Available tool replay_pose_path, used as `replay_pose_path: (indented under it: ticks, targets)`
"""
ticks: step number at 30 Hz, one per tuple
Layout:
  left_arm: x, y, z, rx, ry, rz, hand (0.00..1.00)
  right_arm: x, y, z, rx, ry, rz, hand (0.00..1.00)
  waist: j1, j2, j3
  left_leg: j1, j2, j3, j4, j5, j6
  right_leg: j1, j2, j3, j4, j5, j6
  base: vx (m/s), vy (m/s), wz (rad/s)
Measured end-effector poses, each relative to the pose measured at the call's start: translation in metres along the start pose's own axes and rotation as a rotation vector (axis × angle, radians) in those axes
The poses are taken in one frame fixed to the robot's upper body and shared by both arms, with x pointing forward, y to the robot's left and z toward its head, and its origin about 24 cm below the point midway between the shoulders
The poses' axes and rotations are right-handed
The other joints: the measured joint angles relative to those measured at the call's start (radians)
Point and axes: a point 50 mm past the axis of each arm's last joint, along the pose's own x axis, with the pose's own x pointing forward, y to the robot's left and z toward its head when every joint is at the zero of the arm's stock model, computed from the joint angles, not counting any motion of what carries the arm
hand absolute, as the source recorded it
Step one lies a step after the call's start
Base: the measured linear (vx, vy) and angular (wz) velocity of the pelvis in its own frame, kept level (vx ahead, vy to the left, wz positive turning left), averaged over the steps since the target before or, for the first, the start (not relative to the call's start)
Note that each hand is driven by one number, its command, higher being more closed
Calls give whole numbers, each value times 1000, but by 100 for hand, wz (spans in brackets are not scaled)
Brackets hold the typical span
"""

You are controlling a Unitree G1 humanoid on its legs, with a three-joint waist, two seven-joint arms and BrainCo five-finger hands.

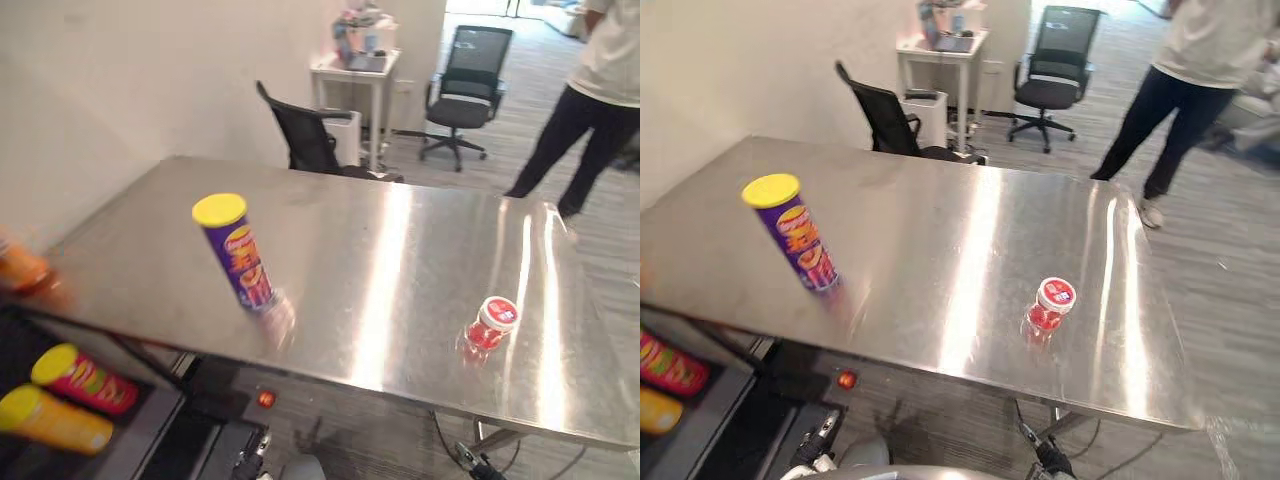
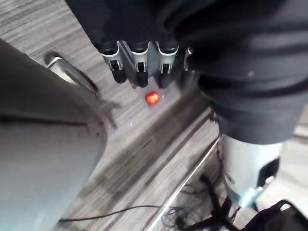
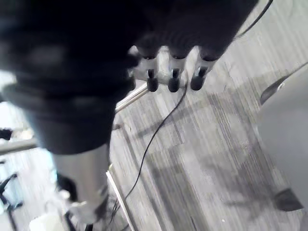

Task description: Put the gum and the chips on the shelf.

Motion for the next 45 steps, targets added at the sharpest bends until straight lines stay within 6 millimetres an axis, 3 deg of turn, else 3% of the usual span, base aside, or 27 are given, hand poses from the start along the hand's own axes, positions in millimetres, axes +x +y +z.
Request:
replay_pose_path:
  ticks: [3,8,11,18,22,26,35,39,41,42,44,45]
  targets:
    - [2,4,4,35,7,-8,0,-2,4,-7,26,14,28,0,-4,-33,-15,10,-26,64,-14,-8,15,-32,-44,58,0,35,24,214,284,-56]
    - [2,4,-6,128,69,-27,0,-2,-5,-11,55,41,13,0,-13,-11,-36,170,-15,228,-199,32,39,-61,-52,198,-5,133,43,77,158,-98]
    - [2,-2,-9,288,93,-82,0,-2,-14,-9,65,42,-16,0,-49,-2,-47,225,-21,241,-315,89,38,-66,-55,209,-39,167,51,-13,-43,-39]
    - [3,-9,-8,403,111,-131,0,-8,-34,-18,19,102,-64,0,-60,5,-50,227,-32,198,-501,213,30,-112,-64,143,-105,169,52,-98,-115,2]
    - [4,-7,-7,416,110,-129,0,-7,-32,-18,-56,114,-44,0,-63,-15,-41,227,-53,168,-504,223,21,-110,-87,92,-117,115,75,-155,-79,-5]
    - [3,-12,-10,444,119,-152,0,-11,-42,-23,-74,129,-68,0,-62,-1,-48,212,-60,109,-504,233,29,-104,-85,60,-116,105,77,-99,-32,27]
    - [6,-5,-1,463,100,-133,0,-11,-35,-29,-106,151,-42,0,-63,-50,-50,175,-89,18,-503,257,36,-84,-103,-7,-136,121,86,42,12,27]
    - [9,-13,13,409,36,-133,0,-3,-22,-13,-162,125,-3,0,-59,-48,12,124,-88,-59,-497,295,30,-98,-90,-94,-106,118,79,10,-21,64]
    - [9,-11,14,330,25,-102,0,2,-12,0,-179,77,16,0,-54,-45,10,66,-70,-68,-497,314,24,-159,-81,-117,-77,121,68,-83,-7,28]
    - [9,-10,15,308,19,-92,0,3,-8,2,-173,64,24,0,-52,-51,9,58,-64,-52,-490,289,28,-172,-88,-121,-77,125,61,-67,58,-7]
    - [10,-5,25,218,-22,-53,0,3,6,-1,-88,36,50,0,-46,-98,24,-35,-56,72,-53,100,78,-174,-133,-121,-51,129,65,-23,45,-50]
    - [9,-5,23,212,-23,-52,0,2,4,-2,-54,30,41,0,-45,-96,24,-38,-38,88,47,64,75,-170,-132,-122,-39,131,68,-30,17,-69]
